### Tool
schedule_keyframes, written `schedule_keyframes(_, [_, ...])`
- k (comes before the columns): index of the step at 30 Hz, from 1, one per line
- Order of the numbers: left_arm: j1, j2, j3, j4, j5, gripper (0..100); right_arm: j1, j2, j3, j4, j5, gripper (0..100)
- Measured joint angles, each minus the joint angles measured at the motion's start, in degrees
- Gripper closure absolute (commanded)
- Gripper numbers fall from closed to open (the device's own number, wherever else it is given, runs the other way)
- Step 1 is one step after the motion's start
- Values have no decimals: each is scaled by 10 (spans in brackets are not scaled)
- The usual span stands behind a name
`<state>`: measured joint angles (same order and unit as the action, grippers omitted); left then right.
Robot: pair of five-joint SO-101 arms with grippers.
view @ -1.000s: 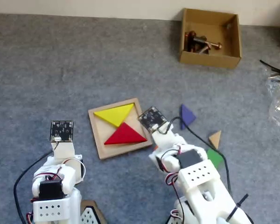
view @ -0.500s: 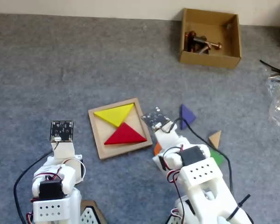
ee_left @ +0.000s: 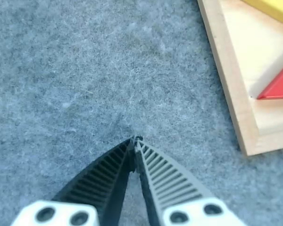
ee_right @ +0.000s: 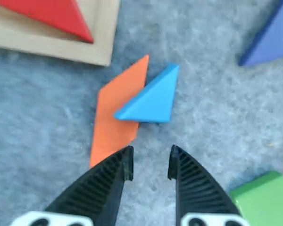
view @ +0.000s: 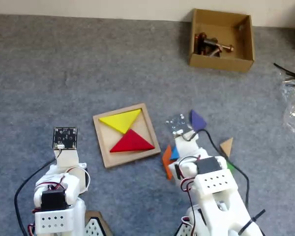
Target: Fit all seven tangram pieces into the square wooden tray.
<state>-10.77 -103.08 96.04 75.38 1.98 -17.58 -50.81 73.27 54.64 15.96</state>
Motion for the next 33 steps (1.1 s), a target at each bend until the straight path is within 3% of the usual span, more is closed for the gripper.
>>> schedule_keyframes(33, [0, 0, 0, 0, 0, 995, 8, -5, 28, -18, -5, 869])
